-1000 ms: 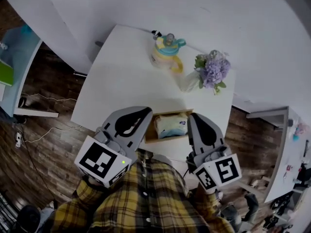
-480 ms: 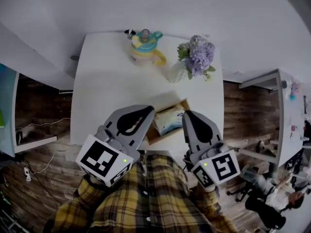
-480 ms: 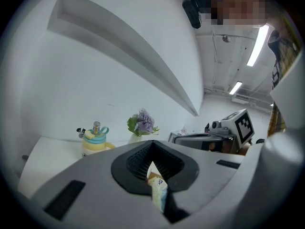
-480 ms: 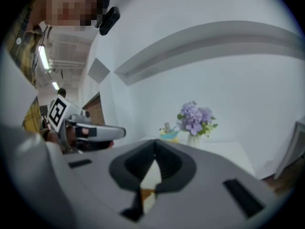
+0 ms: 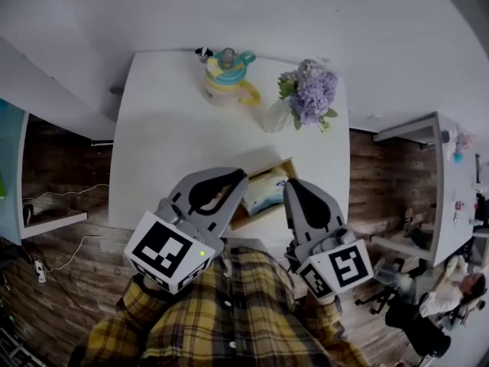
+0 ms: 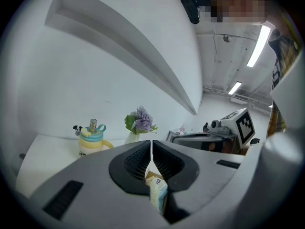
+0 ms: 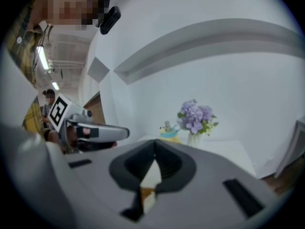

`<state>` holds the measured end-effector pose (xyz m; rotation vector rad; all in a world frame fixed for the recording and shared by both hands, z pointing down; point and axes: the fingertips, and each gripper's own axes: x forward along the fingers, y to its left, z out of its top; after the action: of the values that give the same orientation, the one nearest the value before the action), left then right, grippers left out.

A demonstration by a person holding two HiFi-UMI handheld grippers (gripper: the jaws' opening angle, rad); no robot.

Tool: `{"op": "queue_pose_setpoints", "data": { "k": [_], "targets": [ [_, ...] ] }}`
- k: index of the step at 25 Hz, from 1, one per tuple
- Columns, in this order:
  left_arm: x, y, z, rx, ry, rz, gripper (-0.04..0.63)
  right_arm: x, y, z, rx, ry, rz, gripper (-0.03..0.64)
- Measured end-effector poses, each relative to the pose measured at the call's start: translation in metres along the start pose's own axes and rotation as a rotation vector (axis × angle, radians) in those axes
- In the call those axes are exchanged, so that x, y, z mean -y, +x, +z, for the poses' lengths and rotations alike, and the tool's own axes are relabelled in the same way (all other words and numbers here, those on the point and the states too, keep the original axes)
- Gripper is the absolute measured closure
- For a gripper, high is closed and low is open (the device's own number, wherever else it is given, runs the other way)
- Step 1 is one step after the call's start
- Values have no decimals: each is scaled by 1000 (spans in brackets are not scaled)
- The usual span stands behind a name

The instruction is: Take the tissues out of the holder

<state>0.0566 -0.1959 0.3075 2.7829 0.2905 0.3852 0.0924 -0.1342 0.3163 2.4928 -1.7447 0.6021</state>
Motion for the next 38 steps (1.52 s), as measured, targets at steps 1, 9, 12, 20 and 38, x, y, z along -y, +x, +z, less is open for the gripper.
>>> {"op": "queue_pose_setpoints", "data": {
  "k": [1,9,12,20,38],
  "targets": [
    [0,1,1,-1,2,2,583,1,0,0,0,0,2,606],
    [-3,8,5,-7,22,38,567,17,3,8,11,-6,19,606],
    [-5,10,7,-1,27,49,535,21,4,10,15,-6,30,606],
    [-2,20,4,-42,34,35,439,29,6,11,19,-5,46,606],
    [27,55,-47,-276,116,-137,382,50,-11,1,33,46,-12,606]
  ]
}}
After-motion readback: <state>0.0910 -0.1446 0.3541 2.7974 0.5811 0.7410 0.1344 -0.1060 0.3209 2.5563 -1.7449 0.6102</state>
